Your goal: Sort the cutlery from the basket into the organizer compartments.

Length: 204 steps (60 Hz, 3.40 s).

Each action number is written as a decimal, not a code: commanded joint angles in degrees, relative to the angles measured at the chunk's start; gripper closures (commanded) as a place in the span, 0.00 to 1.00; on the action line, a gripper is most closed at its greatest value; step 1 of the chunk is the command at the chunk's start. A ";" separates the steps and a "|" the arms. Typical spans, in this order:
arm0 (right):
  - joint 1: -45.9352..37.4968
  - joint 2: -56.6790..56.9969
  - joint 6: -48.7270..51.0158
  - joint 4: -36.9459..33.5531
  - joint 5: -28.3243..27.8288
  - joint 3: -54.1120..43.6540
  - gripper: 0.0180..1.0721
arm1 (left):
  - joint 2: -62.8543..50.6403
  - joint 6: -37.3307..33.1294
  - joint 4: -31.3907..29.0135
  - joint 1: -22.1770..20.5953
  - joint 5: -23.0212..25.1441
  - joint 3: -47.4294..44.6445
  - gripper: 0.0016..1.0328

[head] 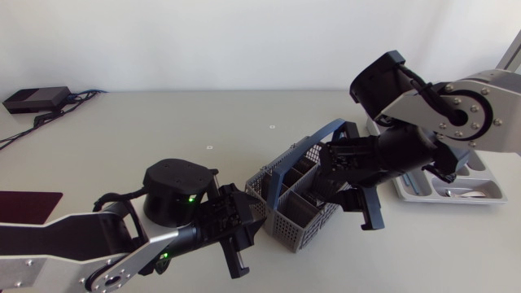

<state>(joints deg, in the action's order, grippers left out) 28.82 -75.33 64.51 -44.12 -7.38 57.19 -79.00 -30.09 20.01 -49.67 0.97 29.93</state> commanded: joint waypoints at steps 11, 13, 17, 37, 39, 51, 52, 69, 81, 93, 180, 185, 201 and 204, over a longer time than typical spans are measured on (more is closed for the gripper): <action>2.12 0.36 4.13 -0.18 2.45 -2.52 0.60 | -0.10 -1.20 0.64 -0.08 -0.36 -0.67 0.60; 2.47 0.36 4.31 -0.18 2.63 -2.52 0.60 | -0.19 -1.20 0.64 -0.08 -0.36 -0.67 0.60; 2.82 0.18 4.40 0.00 3.16 -2.17 0.60 | -0.28 -1.20 0.64 -0.08 -0.36 -0.67 0.60; 4.14 -0.52 6.68 0.00 5.27 -2.34 0.66 | -0.28 -1.20 0.64 -0.08 -0.36 -0.84 0.60; 4.32 -0.78 6.94 -0.09 5.62 -2.34 0.66 | -0.28 -1.20 0.64 -0.16 -0.36 -0.84 0.60; 5.63 -1.75 7.65 -0.27 6.94 -2.52 0.66 | -0.71 -1.20 0.73 -0.25 -0.36 -0.84 0.60; 5.81 -1.75 7.74 -0.35 7.11 -2.61 0.66 | -0.71 -1.20 0.73 -0.25 -0.36 -0.84 0.60; 7.48 -2.89 8.35 -0.44 8.70 -2.87 0.66 | -0.63 -1.29 0.73 -0.34 -0.36 -1.02 0.60; 7.48 -3.42 9.32 -0.35 9.93 -3.40 0.66 | -0.63 -1.55 0.73 -0.34 -0.36 -1.10 0.60; 7.48 -3.86 10.64 -0.71 11.68 -2.87 0.66 | -0.63 -1.64 0.73 -0.43 -0.27 -1.19 0.60; 10.73 -3.42 6.50 9.75 15.02 -12.54 0.95 | -0.80 -1.99 1.08 -0.52 -0.27 -1.54 0.60; 10.64 -3.24 5.27 10.28 14.94 -12.10 0.94 | -0.80 -1.99 1.08 -0.69 -0.27 -1.46 0.60; 9.59 1.15 0.79 11.86 13.97 -9.82 0.54 | -0.71 -2.08 1.08 -0.69 -0.36 -1.46 0.60; 9.24 1.41 0.35 11.86 13.88 -9.29 0.54 | -0.80 -2.08 1.08 -0.69 -0.36 -1.37 0.60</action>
<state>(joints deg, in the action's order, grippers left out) 38.61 -74.72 66.78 -31.90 6.83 47.88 -79.13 -30.74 20.51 -49.95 0.97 29.61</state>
